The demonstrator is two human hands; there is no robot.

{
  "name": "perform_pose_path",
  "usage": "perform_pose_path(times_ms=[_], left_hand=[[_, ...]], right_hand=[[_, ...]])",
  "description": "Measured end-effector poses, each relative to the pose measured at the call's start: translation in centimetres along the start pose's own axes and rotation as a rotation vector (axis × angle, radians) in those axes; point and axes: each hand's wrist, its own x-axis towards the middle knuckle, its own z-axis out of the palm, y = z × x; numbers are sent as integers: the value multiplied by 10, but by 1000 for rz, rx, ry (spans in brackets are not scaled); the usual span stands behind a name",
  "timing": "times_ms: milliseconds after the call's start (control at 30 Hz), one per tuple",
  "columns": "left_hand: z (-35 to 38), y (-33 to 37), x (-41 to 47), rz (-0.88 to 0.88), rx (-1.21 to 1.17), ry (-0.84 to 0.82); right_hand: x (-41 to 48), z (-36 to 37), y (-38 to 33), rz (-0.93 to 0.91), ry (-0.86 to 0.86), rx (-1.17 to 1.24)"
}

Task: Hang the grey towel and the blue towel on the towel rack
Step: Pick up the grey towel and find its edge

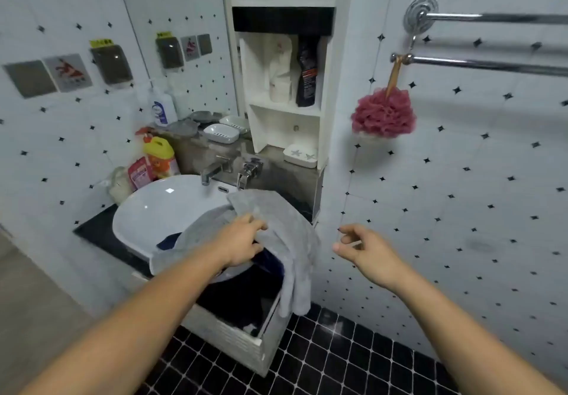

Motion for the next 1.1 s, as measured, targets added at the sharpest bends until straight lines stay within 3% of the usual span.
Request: perform_pose_path(times_ms=[100, 233, 467, 533, 600, 733, 933, 1000, 1100], left_hand=[[3, -36, 49, 2, 169, 61], [5, -73, 112, 52, 436, 25], [25, -123, 187, 31, 699, -163], [23, -123, 200, -20, 535, -138], [11, -109, 211, -67, 156, -109], [-19, -34, 221, 163, -332, -109], [-61, 76, 200, 283, -878, 68], [-70, 91, 190, 345, -883, 103], [-58, 107, 169, 328, -499, 223]], right_hand=[[52, 13, -4, 22, -8, -22], [116, 27, -8, 52, -42, -56], [185, 35, 13, 117, -84, -12], [195, 38, 17, 127, -96, -23], [204, 43, 15, 127, -111, -20], [210, 43, -11, 19, -70, 64], [186, -28, -33, -148, 279, 82], [168, -60, -33, -185, 326, 162], [138, -102, -30, -195, 406, 325]])
